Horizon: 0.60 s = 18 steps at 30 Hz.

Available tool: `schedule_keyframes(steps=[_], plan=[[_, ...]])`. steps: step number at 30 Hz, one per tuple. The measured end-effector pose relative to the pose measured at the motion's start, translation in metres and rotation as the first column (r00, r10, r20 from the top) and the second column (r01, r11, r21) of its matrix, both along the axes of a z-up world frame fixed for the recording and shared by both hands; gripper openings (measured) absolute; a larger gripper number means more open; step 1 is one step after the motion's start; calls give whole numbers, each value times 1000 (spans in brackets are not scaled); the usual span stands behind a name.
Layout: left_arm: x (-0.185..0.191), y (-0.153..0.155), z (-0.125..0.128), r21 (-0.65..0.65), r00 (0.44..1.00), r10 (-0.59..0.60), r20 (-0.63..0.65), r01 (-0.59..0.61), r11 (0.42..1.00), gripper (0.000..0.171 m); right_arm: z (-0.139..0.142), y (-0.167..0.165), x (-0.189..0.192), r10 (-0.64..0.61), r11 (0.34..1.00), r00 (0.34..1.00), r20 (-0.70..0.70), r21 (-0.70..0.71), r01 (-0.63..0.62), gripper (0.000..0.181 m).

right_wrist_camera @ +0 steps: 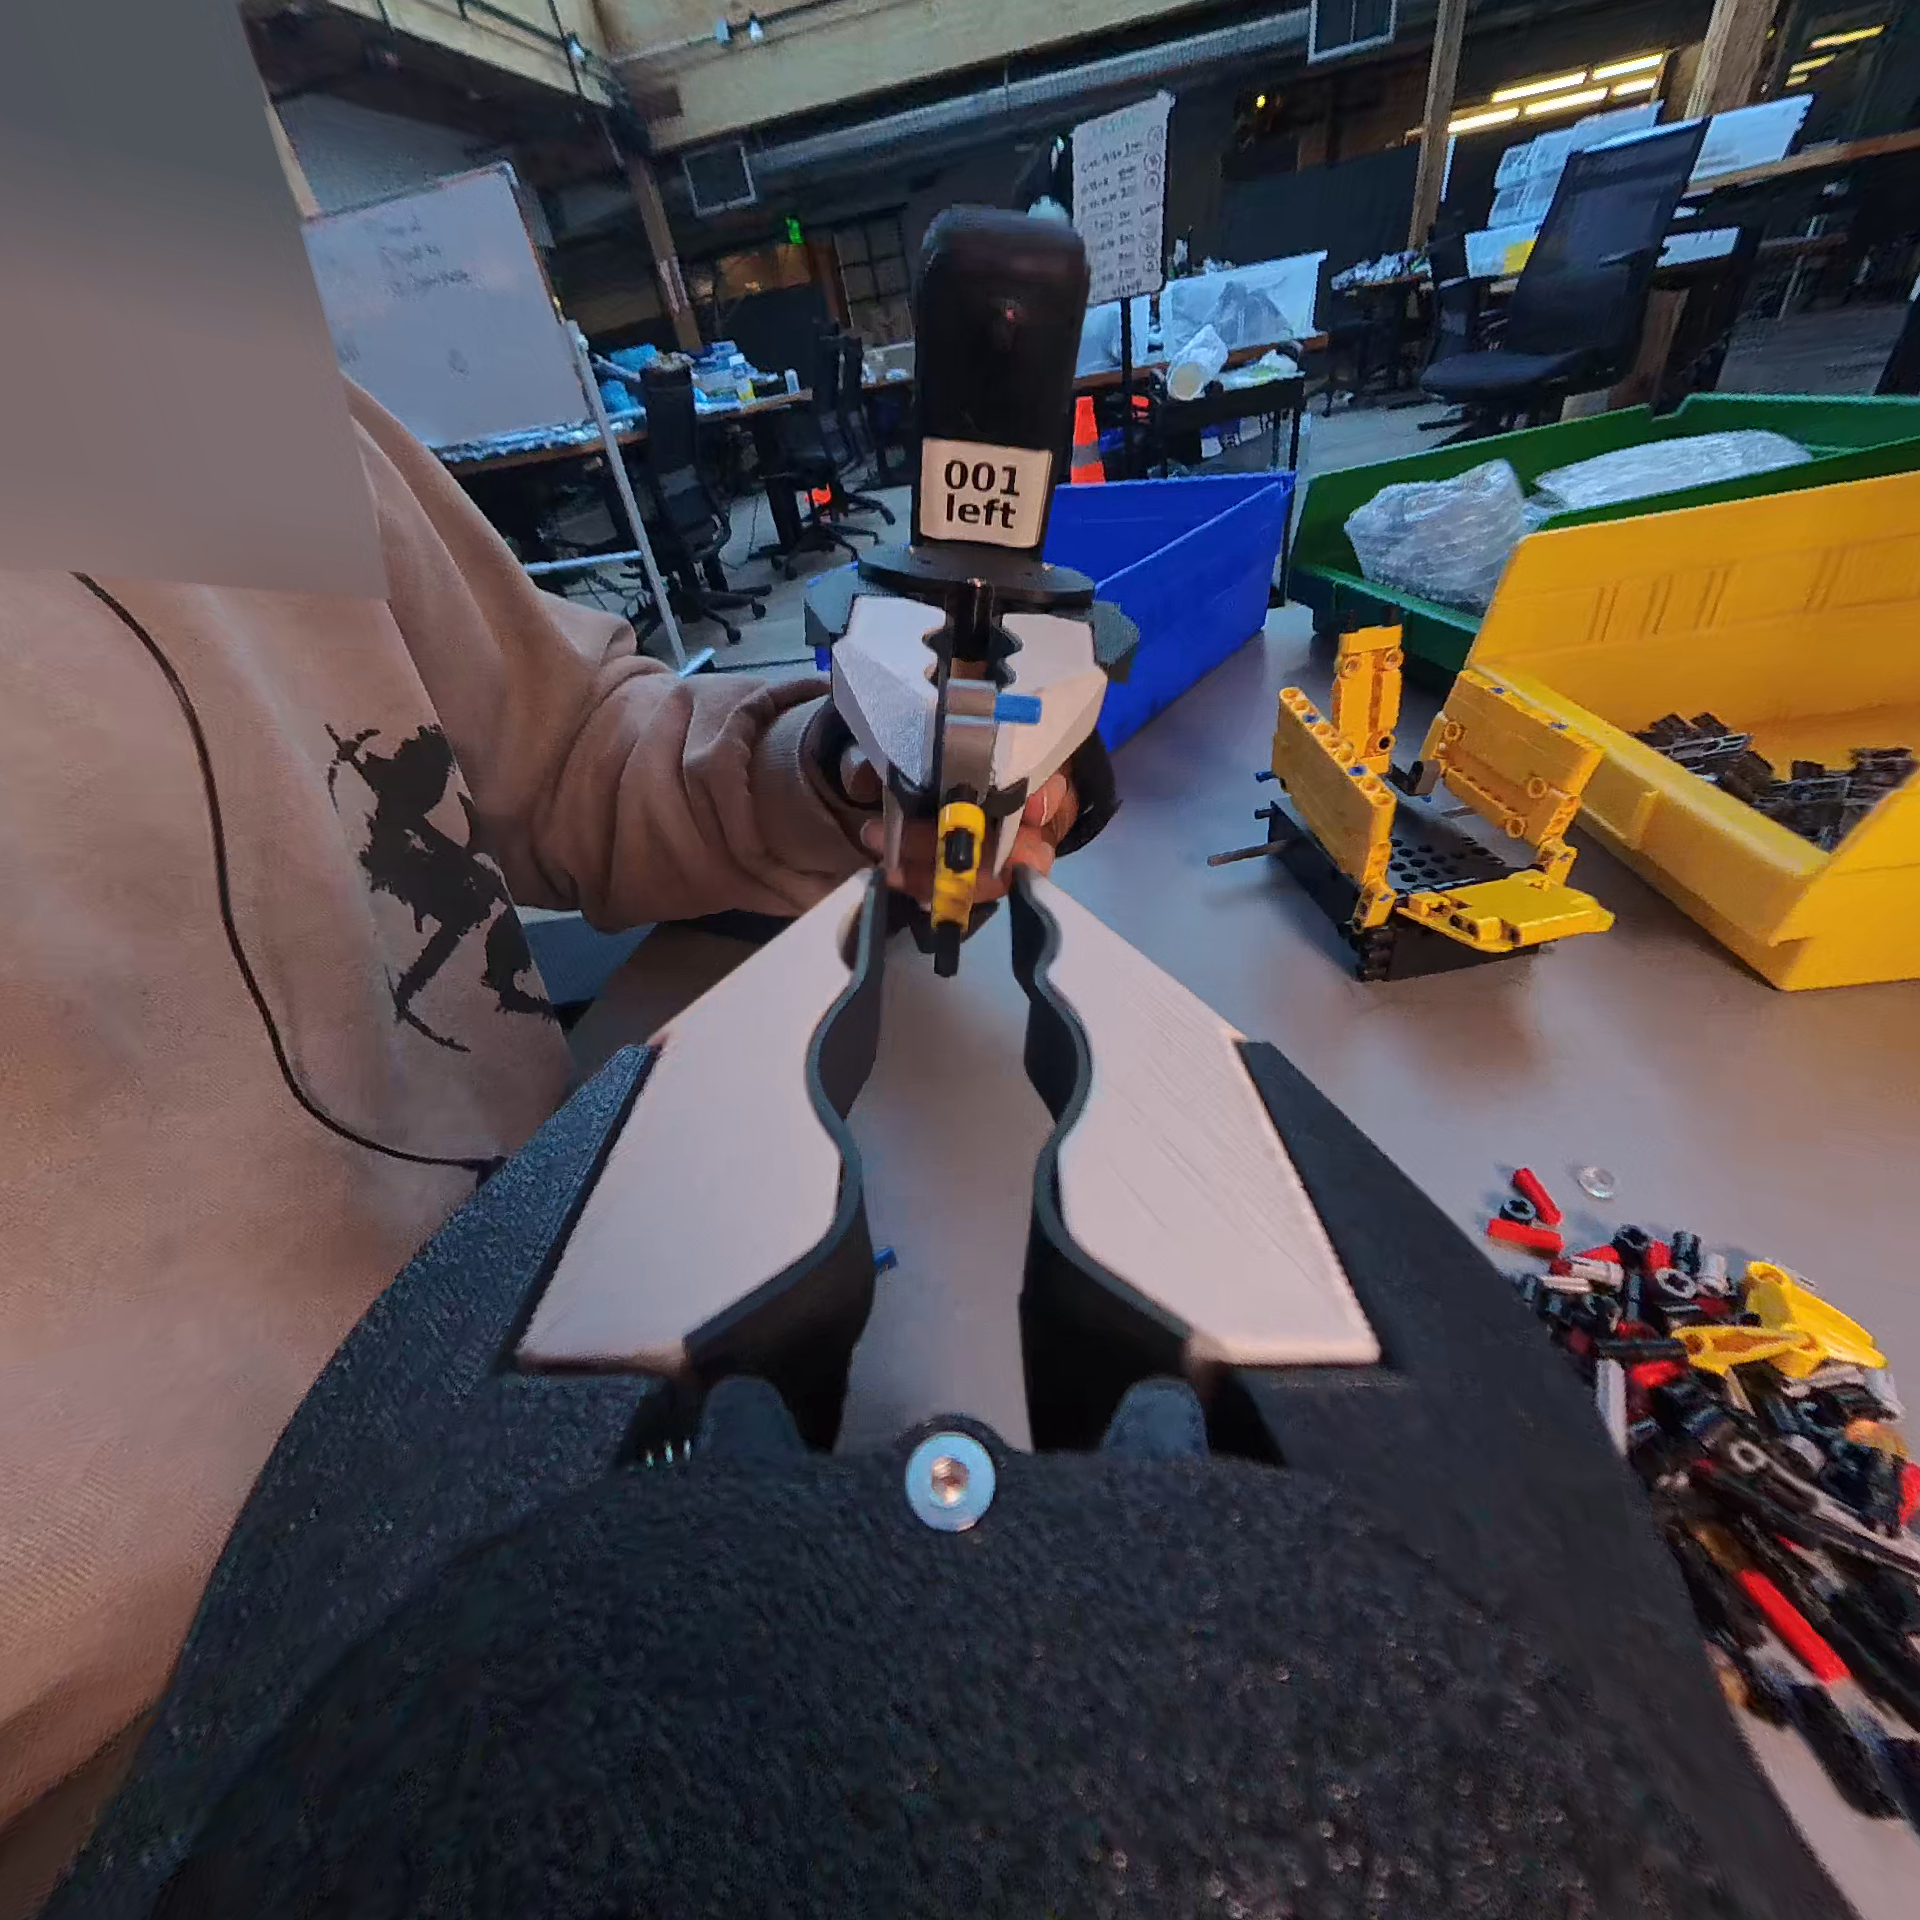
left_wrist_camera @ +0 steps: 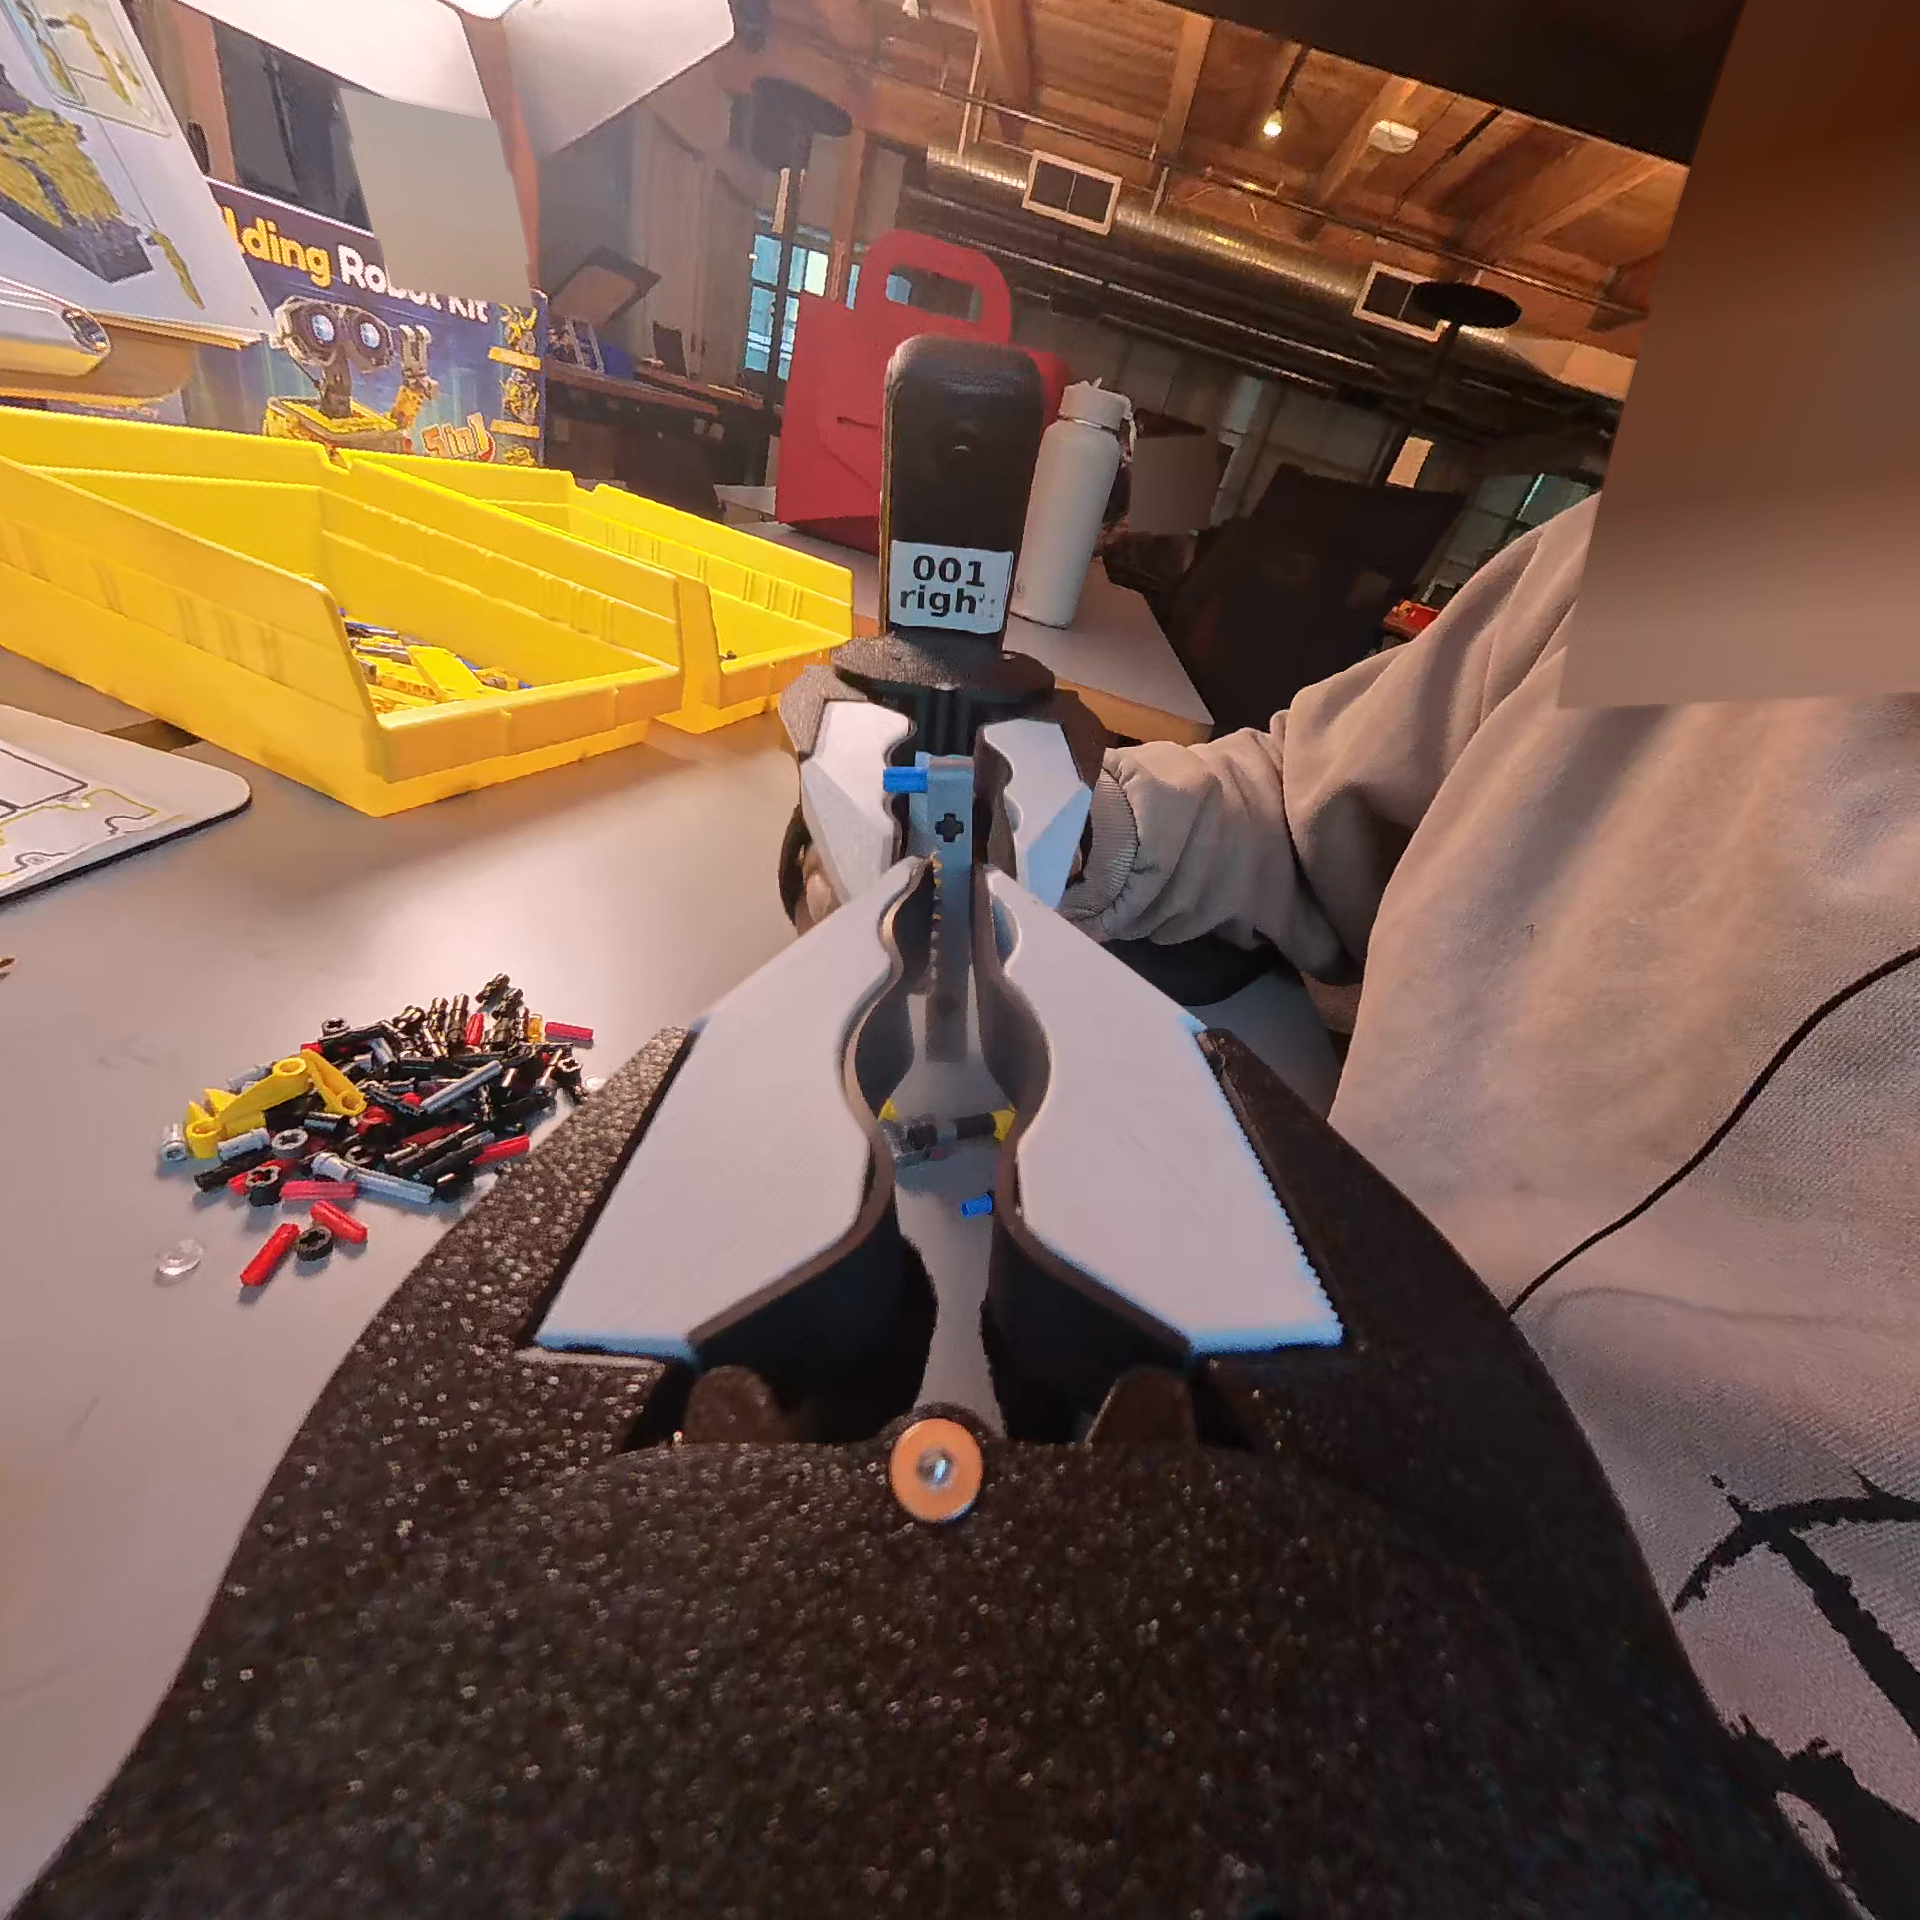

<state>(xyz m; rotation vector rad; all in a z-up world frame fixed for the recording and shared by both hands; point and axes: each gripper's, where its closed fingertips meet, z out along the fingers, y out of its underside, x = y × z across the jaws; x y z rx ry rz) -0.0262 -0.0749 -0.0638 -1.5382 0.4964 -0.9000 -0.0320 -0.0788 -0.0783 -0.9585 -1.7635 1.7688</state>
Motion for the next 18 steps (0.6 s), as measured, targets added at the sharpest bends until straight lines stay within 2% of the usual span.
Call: schedule_keyframes(steps=[2, 4, 8, 11, 16, 18], plan=[[2, -1, 0, 5, 1000, -1, -9, 1, 1000, 5, -2, -5, -1, -1, 1000, 1000, 5, 1, 1, 19], [2, -1, 2, 8, 1000, 0, 0, 0, 1000, 5, -6, -8, -4, -13, 999, 1000, 12, 35, 13, 8], [-1, -4, 2, 14, 1000, -14, 15, 14, 1000, 5, -4, -6, -3, -11, 999, 1000, 18, 32, 11, 7], [-2, -5, -8, 5, 999, -2, -46, 2, 1000, 19, 0, -4, -2, -10, 1000, 1000, 13, 8, 10, 7], [2, -6, -14, -21, 997, -33, -75, 31, 999, 6, -1, -2, -1, -19, 999, 1000, 9, 35, 19, 6], [2, -7, -16, -43, 995, -46, -88, 43, 998, 6, -3, -4, 0, -15, 998, 1000, 13, 53, 14, 7]])
